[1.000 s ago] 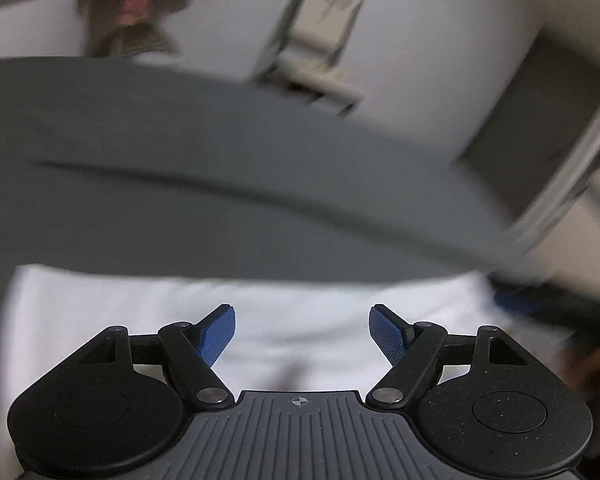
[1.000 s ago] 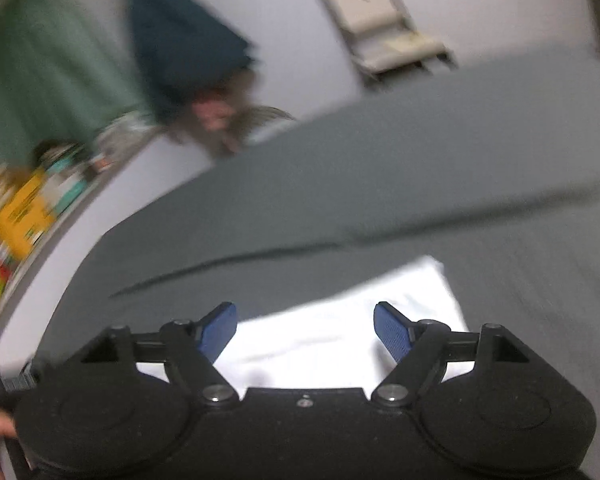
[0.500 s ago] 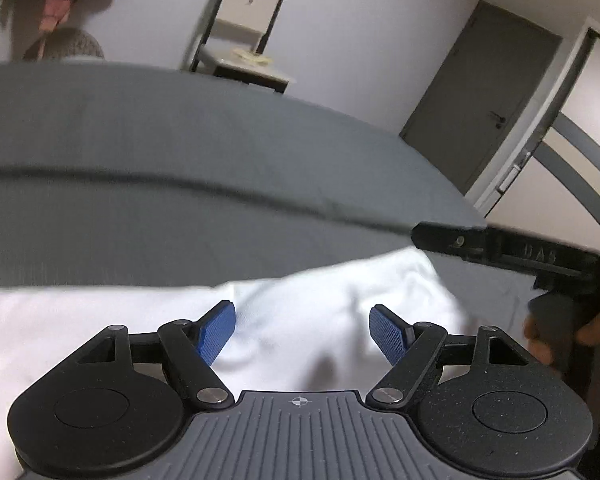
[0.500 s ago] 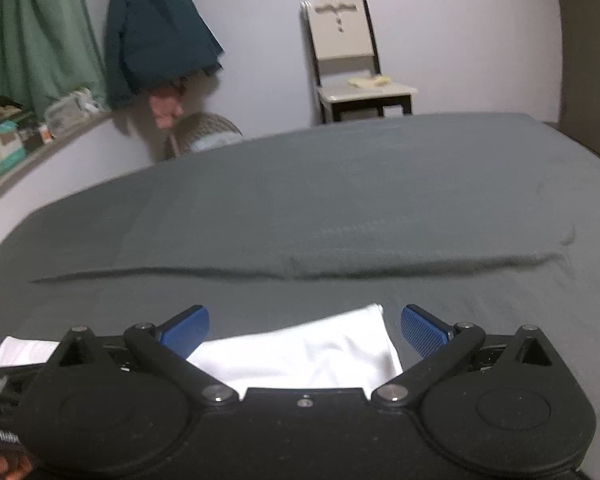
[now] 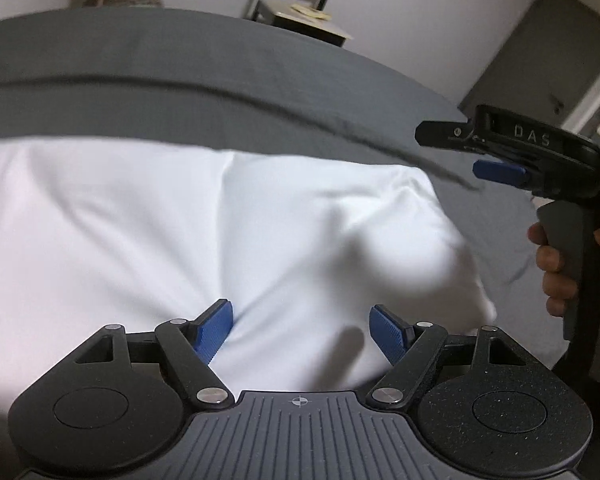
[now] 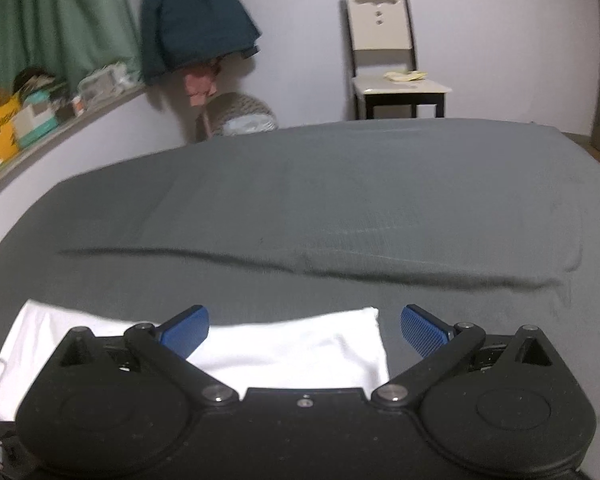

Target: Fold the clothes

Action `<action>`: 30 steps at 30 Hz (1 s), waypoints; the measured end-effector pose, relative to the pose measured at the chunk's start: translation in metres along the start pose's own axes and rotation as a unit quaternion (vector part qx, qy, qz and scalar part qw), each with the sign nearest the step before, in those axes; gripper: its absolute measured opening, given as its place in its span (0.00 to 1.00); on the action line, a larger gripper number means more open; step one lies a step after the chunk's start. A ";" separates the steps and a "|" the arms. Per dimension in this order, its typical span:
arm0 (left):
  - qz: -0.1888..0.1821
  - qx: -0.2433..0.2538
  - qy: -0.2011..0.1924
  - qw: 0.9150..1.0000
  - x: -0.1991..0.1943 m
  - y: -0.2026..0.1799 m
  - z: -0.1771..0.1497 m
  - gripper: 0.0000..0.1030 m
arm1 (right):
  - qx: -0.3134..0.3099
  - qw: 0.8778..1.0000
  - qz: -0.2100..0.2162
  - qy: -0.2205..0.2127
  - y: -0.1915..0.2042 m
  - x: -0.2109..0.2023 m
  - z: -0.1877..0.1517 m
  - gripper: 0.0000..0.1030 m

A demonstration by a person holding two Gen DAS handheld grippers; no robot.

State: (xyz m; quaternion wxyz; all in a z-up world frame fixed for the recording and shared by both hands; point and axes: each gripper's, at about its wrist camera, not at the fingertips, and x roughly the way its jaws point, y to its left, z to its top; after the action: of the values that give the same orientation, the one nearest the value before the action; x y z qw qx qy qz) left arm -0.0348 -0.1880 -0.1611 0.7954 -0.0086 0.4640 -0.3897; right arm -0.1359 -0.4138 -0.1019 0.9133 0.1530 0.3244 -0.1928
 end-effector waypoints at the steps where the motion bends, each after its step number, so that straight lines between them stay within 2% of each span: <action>1: -0.002 -0.002 0.001 1.000 -0.001 -0.003 -0.003 0.75 | -0.008 1.000 0.010 0.012 -0.004 0.000 0.001 1.00; 5: -0.008 -0.004 0.013 1.000 -0.006 -0.007 -0.010 0.75 | -0.004 0.995 0.061 0.074 -0.035 0.004 -0.002 1.00; 7: -0.004 -0.005 0.015 1.000 -0.009 -0.007 -0.014 0.75 | 0.035 0.991 0.086 0.100 -0.055 0.006 -0.006 1.00; 10: -0.007 -0.033 0.032 0.999 -0.008 -0.006 -0.014 0.75 | 0.101 0.981 0.113 0.123 -0.082 0.010 -0.018 0.98; 13: -0.044 -0.108 0.081 0.990 -0.011 0.011 -0.013 0.75 | 0.130 0.972 0.133 0.142 -0.092 0.017 -0.024 0.93; 16: -0.102 -0.161 0.076 0.979 -0.025 0.029 -0.003 0.75 | 0.125 0.968 0.147 0.160 -0.087 0.026 -0.027 0.86; 18: -0.118 -0.140 0.041 0.982 -0.046 0.034 0.011 0.75 | 0.121 0.965 0.156 0.173 -0.085 0.033 -0.029 0.83; 21: -0.097 -0.068 0.028 0.993 -0.070 0.042 0.039 0.75 | 0.118 0.962 0.168 0.183 -0.082 0.041 -0.030 0.81; 23: -0.090 -0.041 0.048 0.994 -0.076 0.054 0.054 0.75 | 0.131 0.962 0.164 0.177 -0.086 0.042 -0.029 0.68; 24: -0.095 -0.027 0.058 0.993 -0.078 0.061 0.058 0.75 | 0.136 0.962 0.160 0.173 -0.089 0.041 -0.030 0.56; 25: -0.097 -0.013 0.068 0.993 -0.080 0.068 0.063 0.75 | 0.141 0.963 0.155 0.170 -0.091 0.041 -0.030 0.48; 27: -0.081 0.023 0.079 0.993 -0.085 0.081 0.067 0.75 | 0.151 0.959 0.165 0.174 -0.095 0.041 -0.033 0.47; 29: -0.046 0.046 0.046 0.997 -0.093 0.095 0.068 0.75 | 0.166 0.951 0.184 0.183 -0.098 0.042 -0.036 0.47; 30: -0.036 0.034 0.029 0.998 -0.093 0.102 0.068 0.75 | 0.170 0.950 0.185 0.186 -0.098 0.042 -0.036 0.47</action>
State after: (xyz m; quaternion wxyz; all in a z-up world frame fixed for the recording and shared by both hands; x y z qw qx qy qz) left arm 0.0533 -0.0822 -0.0923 0.7669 0.0131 0.4730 -0.4336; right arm -0.1693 -0.4965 -0.1711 0.8169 0.3968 0.4167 -0.0406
